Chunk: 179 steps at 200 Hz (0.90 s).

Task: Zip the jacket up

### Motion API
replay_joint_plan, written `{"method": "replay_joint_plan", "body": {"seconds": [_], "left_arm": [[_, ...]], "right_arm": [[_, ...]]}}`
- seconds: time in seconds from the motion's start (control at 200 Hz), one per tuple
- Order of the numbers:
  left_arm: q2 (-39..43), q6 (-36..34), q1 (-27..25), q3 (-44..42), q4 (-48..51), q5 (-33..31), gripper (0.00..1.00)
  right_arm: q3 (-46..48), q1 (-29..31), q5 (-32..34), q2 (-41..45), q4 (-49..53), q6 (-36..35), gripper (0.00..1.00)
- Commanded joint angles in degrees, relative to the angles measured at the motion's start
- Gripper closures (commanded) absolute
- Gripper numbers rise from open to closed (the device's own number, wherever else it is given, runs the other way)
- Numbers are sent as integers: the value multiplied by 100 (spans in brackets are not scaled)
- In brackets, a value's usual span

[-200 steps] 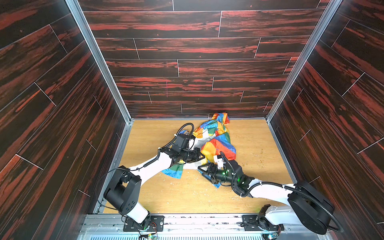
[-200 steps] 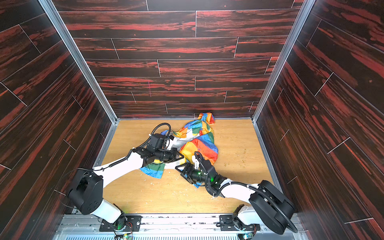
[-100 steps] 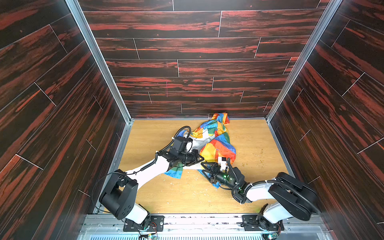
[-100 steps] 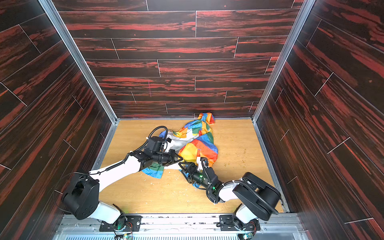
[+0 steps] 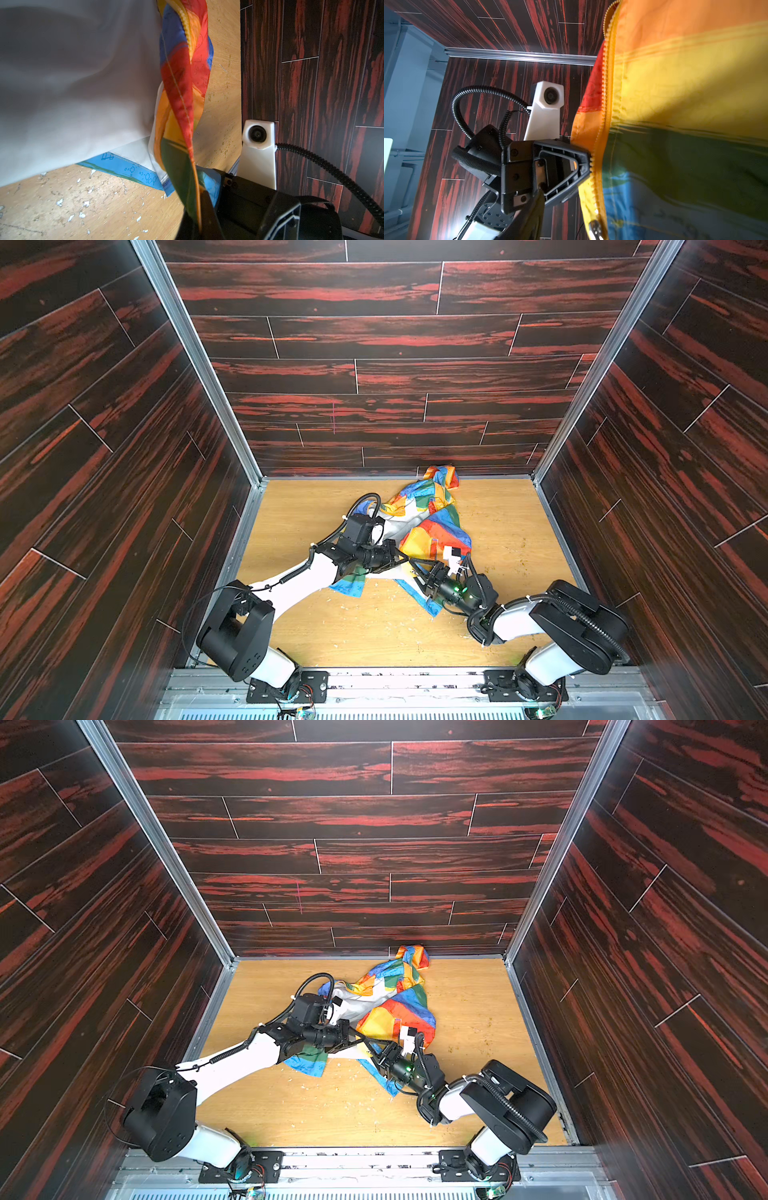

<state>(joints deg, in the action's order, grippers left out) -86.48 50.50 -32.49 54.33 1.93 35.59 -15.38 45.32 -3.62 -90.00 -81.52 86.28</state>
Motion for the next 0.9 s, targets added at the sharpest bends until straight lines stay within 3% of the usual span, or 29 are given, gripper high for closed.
{"method": "replay_joint_plan", "body": {"seconds": [0.0, 0.321, 0.566, 0.787, 0.892], "left_arm": [[304, -79, 32, 116, 142, 34, 100], [409, -234, 118, 120, 258, 158, 100], [517, 59, 198, -158, -377, 375, 100], [573, 38, 266, -401, -480, 482, 100], [557, 61, 278, -474, -563, 535, 100]], "right_arm": [[34, -125, -154, 36, -323, -205, 42], [-208, -357, -801, -313, -677, -426, 47], [-135, -363, -613, -846, -1182, -78, 42], [35, -495, -490, -256, -940, -360, 52], [-62, -527, -587, -199, -717, -412, 63]]}}
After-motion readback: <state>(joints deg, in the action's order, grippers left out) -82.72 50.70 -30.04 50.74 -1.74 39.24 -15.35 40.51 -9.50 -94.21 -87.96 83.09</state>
